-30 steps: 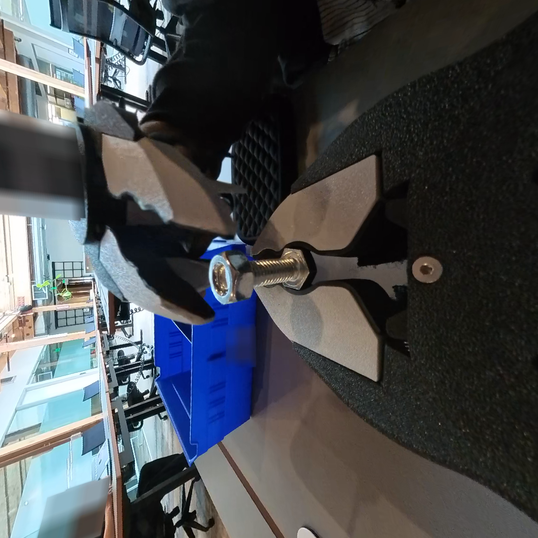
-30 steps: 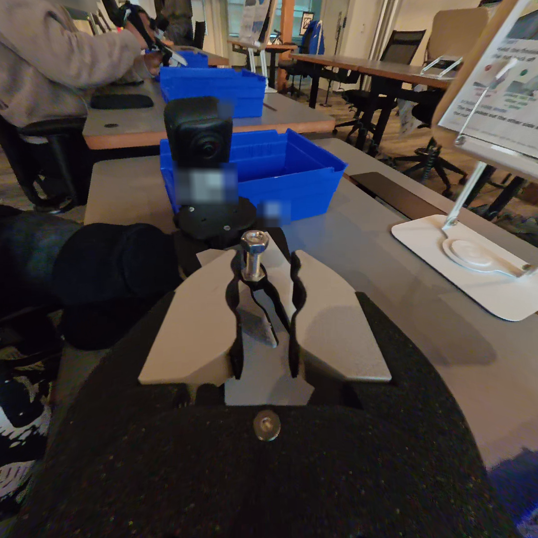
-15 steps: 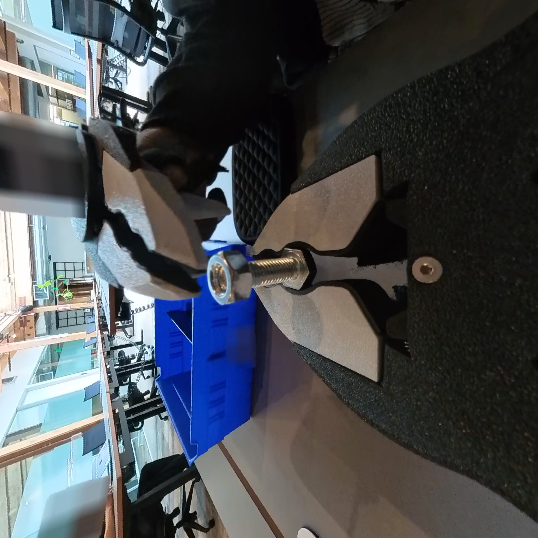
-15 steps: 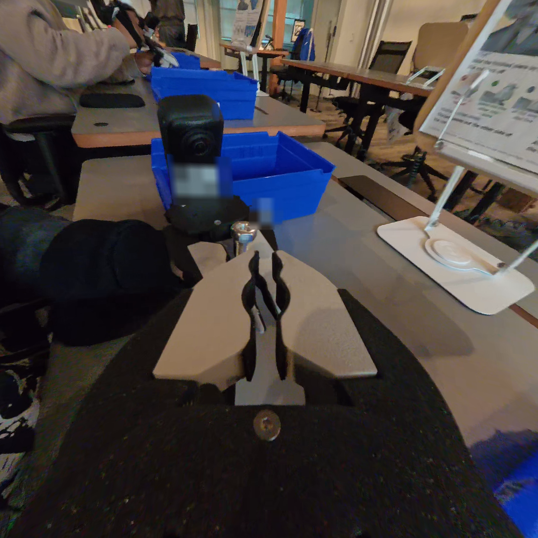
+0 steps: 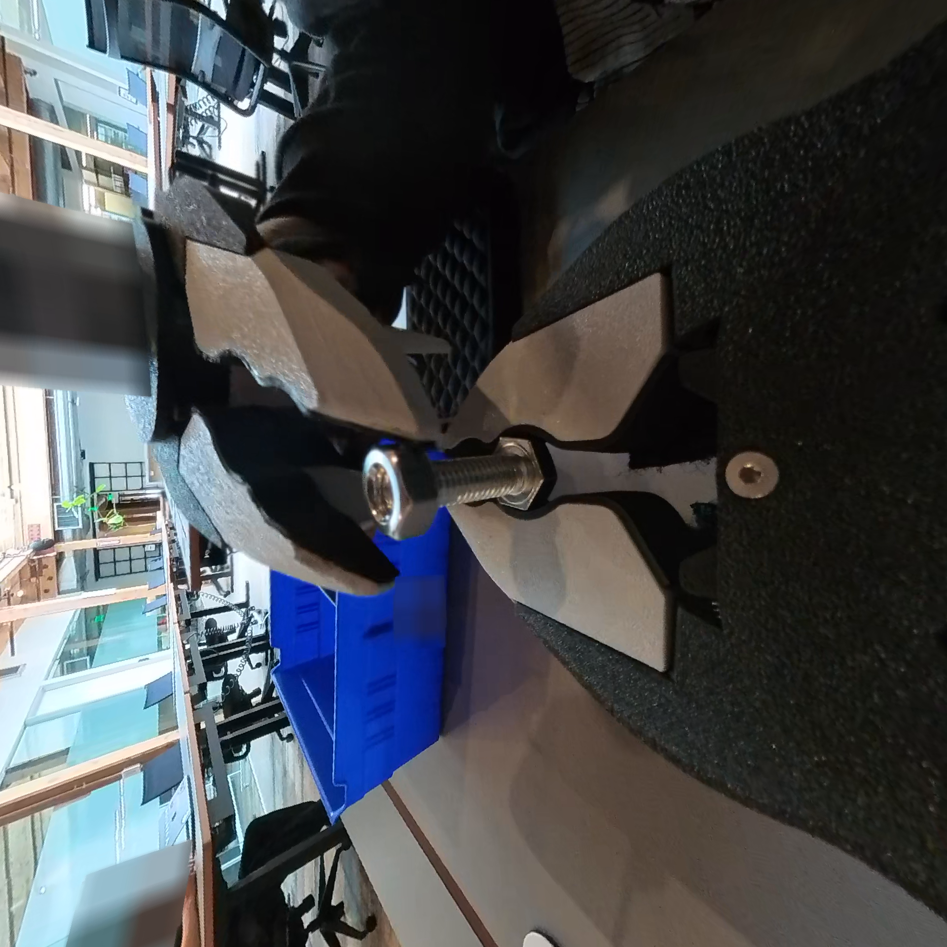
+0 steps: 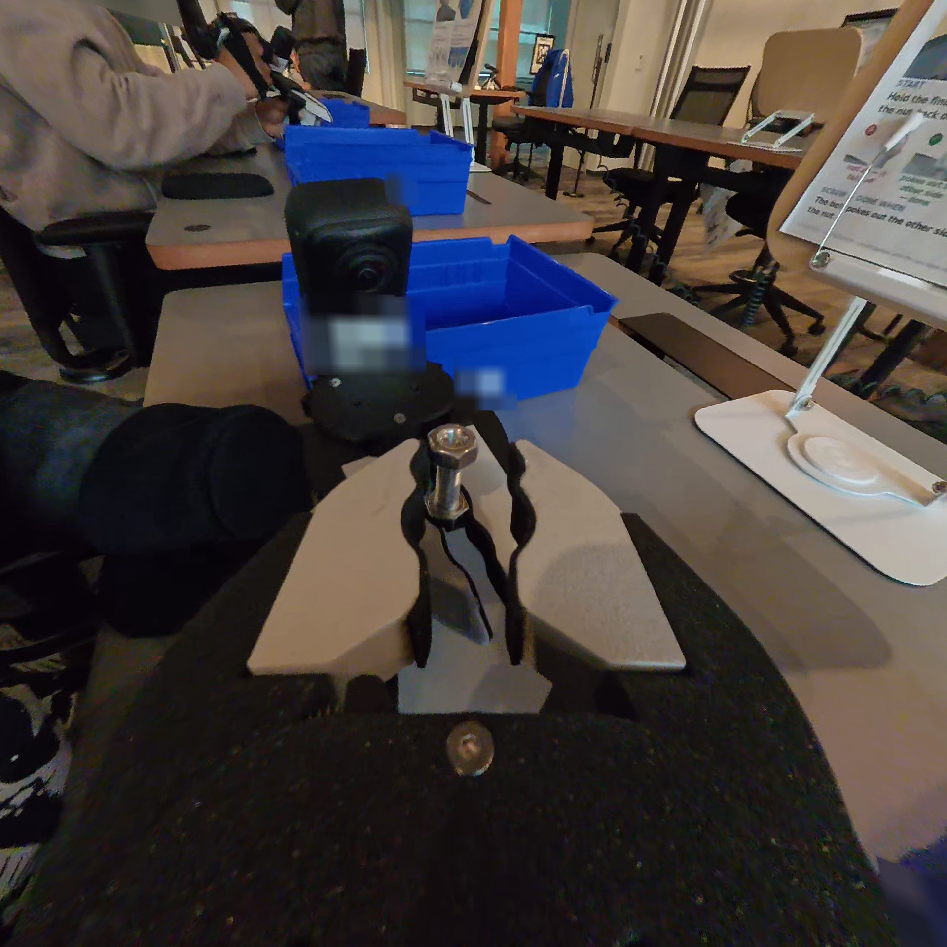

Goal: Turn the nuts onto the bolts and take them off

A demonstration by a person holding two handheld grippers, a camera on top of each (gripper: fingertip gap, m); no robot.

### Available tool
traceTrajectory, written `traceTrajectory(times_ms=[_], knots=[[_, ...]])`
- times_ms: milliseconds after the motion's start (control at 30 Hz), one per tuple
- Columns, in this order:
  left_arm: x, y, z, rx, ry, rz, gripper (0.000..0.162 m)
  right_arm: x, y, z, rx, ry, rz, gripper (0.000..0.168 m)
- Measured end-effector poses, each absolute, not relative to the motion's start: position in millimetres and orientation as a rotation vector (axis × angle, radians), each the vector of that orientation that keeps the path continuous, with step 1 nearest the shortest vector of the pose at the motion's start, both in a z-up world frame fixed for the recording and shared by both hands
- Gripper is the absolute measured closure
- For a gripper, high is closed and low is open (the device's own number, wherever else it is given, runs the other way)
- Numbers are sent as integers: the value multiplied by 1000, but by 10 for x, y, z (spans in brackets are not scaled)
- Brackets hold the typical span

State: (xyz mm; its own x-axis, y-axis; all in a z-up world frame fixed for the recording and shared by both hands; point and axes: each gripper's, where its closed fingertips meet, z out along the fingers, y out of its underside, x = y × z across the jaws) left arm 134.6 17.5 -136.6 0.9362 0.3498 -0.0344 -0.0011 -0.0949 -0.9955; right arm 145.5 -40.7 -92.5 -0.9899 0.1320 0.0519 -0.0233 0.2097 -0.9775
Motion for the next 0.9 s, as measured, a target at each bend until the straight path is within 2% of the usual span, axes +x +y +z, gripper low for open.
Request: traceTrajectory(times_ms=[67, 100, 200, 367, 433, 700, 767, 900], knots=[[1341, 172, -1362, -1643, -272, 299, 150, 1443, -303, -914, -105, -2340, 1888, 147], [1342, 171, -1360, -1643, -271, 301, 151, 1407, -234, -905, -115, -2320, 1870, 158], [1346, 181, -1366, -1647, -268, 299, 151, 1390, -134, -838, -127, -2285, 1901, 168], [1345, 179, -1368, -1648, -269, 301, 151, 1462, -291, -869, -102, -2320, 1885, 143], [1346, 177, -1365, -1647, -270, 301, 151, 1476, -373, -897, -97, -2328, 1878, 140], [1350, 181, -1370, -1650, -269, 298, 150, 1457, -350, -918, -101, -2337, 1886, 142], [1352, 178, -1358, -1645, -267, 300, 151, 1403, -233, -912, -116, -2316, 1856, 157], [1355, 186, -1363, -1649, -264, 299, 150, 1419, -155, -845, -116, -2300, 1900, 157]])
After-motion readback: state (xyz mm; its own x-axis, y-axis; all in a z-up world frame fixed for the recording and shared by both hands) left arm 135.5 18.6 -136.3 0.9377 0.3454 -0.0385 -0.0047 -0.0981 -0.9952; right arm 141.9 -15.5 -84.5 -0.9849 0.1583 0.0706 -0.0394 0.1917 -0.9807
